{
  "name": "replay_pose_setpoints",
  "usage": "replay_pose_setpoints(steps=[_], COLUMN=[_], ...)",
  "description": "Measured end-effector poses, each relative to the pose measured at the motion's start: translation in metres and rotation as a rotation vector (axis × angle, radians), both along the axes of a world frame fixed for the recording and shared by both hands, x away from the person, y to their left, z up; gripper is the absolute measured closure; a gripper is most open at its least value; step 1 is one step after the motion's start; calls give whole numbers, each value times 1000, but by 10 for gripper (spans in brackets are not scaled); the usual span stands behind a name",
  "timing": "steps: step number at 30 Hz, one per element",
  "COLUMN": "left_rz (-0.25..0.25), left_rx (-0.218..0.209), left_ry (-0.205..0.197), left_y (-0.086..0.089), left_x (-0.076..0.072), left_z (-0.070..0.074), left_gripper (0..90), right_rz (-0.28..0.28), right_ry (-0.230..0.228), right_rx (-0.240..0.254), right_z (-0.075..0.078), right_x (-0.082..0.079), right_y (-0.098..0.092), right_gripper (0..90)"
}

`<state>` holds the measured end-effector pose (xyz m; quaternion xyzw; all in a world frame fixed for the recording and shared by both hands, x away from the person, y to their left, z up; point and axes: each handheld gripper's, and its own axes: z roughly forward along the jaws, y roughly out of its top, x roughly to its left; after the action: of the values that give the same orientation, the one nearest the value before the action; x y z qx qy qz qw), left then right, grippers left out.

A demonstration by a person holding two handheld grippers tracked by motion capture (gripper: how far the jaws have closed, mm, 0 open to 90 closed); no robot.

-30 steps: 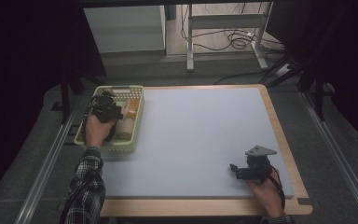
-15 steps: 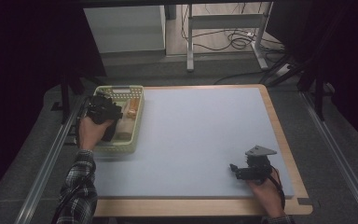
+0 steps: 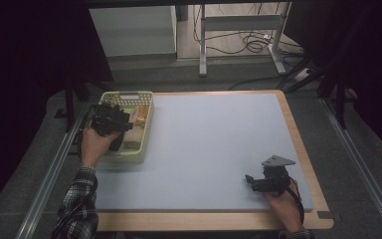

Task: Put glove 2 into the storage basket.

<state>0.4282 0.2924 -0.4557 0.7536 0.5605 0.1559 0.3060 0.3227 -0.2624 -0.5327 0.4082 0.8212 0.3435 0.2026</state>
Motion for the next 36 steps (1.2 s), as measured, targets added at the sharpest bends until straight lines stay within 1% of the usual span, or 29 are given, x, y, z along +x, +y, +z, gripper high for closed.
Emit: replay_pose_setpoints(steps=[7, 10, 13, 14, 28, 36], left_rz=[-28, -35, -52, -61, -106, -138], left_rx=[-15, -21, -28, -28, -16, 0], left_ry=[-25, -31, -38, -40, -83, -108], left_y=[0, -1, -2, -3, -11, -21], left_x=[-10, -13, -17, -19, -37, -46], left_z=[3, 5, 7, 7, 15, 19], left_gripper=[50, 43, 35, 24, 17, 16], right_rz=[0, 0, 0, 0, 0, 0], right_ry=[0, 0, -1, -1, -1, -1], right_rx=[0, 0, -1, 0, -2, -2], right_z=[0, 0, 0, 0, 0, 0], right_x=[0, 0, 0, 0, 0, 0], right_y=[0, 0, 0, 0, 0, 0], right_gripper=[125, 125, 125, 125, 125, 125])
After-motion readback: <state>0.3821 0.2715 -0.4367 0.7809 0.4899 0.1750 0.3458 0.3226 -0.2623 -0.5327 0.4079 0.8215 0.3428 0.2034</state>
